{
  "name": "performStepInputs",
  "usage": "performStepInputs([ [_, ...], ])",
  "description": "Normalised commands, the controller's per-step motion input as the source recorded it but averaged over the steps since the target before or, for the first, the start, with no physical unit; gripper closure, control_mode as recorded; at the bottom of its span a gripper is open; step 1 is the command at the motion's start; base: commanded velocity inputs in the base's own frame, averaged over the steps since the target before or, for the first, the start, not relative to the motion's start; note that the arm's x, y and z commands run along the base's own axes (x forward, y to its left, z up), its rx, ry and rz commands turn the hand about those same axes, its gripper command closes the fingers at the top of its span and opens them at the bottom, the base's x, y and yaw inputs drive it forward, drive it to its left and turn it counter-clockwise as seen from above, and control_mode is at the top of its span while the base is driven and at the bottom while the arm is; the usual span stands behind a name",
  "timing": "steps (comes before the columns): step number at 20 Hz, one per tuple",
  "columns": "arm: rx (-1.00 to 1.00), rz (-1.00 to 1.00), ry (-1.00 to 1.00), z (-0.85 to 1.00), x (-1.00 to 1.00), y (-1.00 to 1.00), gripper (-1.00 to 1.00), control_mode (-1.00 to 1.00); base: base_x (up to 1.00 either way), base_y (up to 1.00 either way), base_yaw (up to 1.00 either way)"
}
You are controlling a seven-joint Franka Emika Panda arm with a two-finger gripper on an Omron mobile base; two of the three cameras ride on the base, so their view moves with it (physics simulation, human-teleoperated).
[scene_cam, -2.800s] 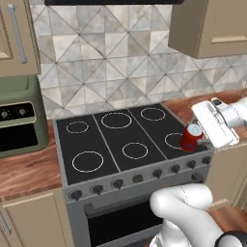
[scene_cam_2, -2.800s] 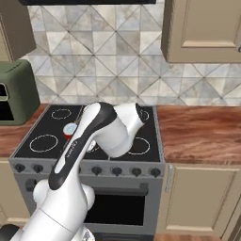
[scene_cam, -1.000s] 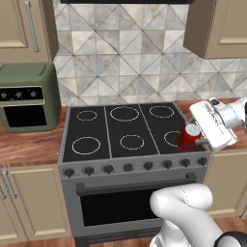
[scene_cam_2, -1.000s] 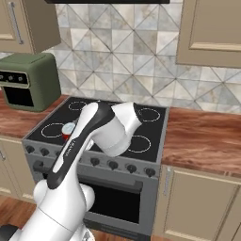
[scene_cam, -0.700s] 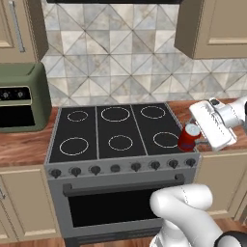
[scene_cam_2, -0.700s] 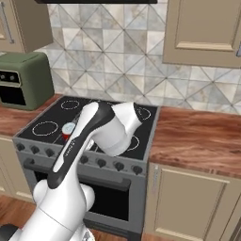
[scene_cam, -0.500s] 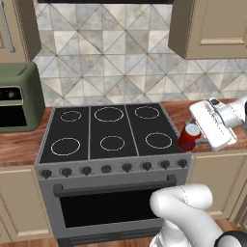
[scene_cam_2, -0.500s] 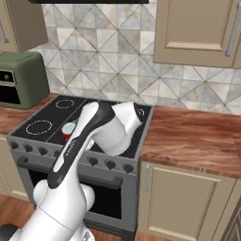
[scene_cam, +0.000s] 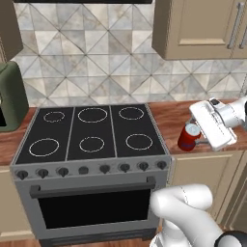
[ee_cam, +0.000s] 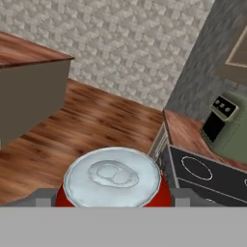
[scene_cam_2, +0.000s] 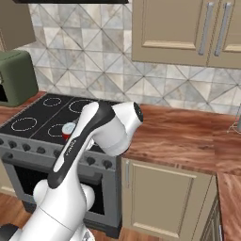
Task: Four empty soda cans are scattered around the kitchen. Gather all the cans and cluster them next to the stove for recycling.
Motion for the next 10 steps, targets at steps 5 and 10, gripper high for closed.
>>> performStepInputs([
  [5, 0.00, 0.00, 0.00, 0.00, 0.00, 0.00, 1.00, 1.00, 0.00, -0.52, 0.01],
  [10, 0.00, 0.00, 0.00, 0.00, 0.00, 0.00, 1.00, 1.00, 0.00, -0.48, 0.00],
])
